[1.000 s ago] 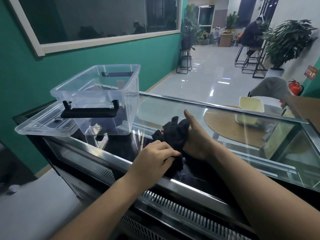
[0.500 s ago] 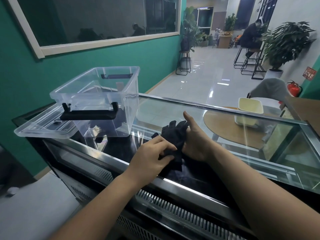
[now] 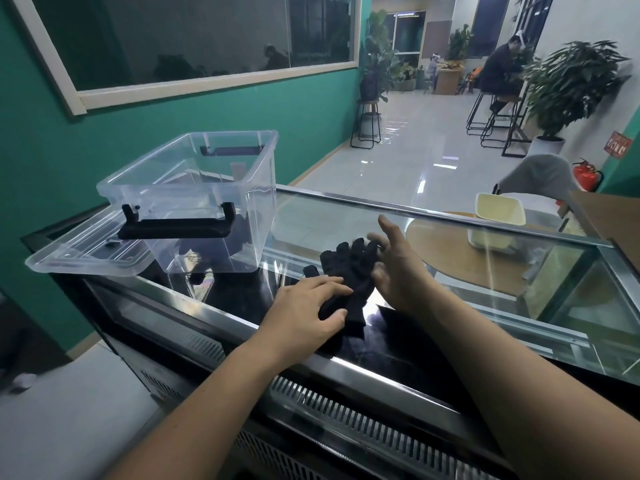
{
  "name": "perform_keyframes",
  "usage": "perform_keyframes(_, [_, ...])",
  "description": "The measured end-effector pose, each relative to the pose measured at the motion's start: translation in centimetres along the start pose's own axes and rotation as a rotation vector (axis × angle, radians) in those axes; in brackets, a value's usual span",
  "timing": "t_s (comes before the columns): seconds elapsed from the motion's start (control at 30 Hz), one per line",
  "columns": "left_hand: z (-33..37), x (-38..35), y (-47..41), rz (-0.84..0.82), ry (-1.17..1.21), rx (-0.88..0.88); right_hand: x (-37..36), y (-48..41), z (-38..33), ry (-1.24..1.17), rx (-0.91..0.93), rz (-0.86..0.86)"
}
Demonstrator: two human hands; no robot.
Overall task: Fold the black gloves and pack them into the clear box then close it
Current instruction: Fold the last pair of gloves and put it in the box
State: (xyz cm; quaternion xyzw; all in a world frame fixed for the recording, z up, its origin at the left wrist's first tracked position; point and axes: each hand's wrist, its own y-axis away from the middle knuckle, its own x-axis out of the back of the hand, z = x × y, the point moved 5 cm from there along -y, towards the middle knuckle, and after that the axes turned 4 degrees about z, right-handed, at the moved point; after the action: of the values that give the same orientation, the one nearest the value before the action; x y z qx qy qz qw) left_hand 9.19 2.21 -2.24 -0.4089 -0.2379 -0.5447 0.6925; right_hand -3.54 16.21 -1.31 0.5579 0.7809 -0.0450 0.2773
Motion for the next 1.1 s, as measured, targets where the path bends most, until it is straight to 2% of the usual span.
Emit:
perform_keyframes(0.07, [0.2, -0.1, 0.1, -0.017, -0.030, -0.009, 0.3, -0.2, -0.4, 0.128, 0.124, 0.088])
perform_keyframes(0.13, [0.6, -0.3, 0.2, -0.036, -0.084, -0.024, 0.9, -0.2, -0.8, 0.389, 0.265, 0.170])
perform_keyframes(0.27, [0.9, -0.5, 0.4, -0.054, -0.131, -0.052, 1.9, 0.3, -1.8, 0.759, 0.451, 0.251])
perform_keyframes(0.37, [1.1, -0.3, 0.6, -0.031, -0.127, -0.065, 2.6, 0.2, -2.5, 0.971, 0.521, 0.305])
perform_keyframes(0.5, [1.1, 0.1, 0.5, 0.091, -0.064, -0.060, 3.5, -0.3, -3.4, 1.281, 0.537, 0.291])
perform_keyframes(0.67, [2.0, 0.4, -0.4, 0.252, -0.080, -0.064, 4.7, -1.2, -4.2, 1.294, 0.546, 0.238])
perform_keyframes(0.77, [3.1, -0.6, -1.0, 0.160, -0.135, -0.075, 4.7, -1.3, -3.9, 1.203, 0.503, 0.177])
perform_keyframes(0.83, [3.0, -1.3, -1.2, 0.099, -0.165, -0.078, 4.5, -1.4, -3.2, 1.265, 0.492, 0.134])
perform_keyframes(0.9, [2.7, -1.7, -1.1, 0.090, -0.160, -0.080, 4.4, -1.4, -2.7, 1.357, 0.521, 0.121])
perform_keyframes(1.1, [2.5, -1.9, -0.6, 0.066, -0.134, -0.110, 4.6, -1.5, -3.0, 1.335, 0.581, 0.164])
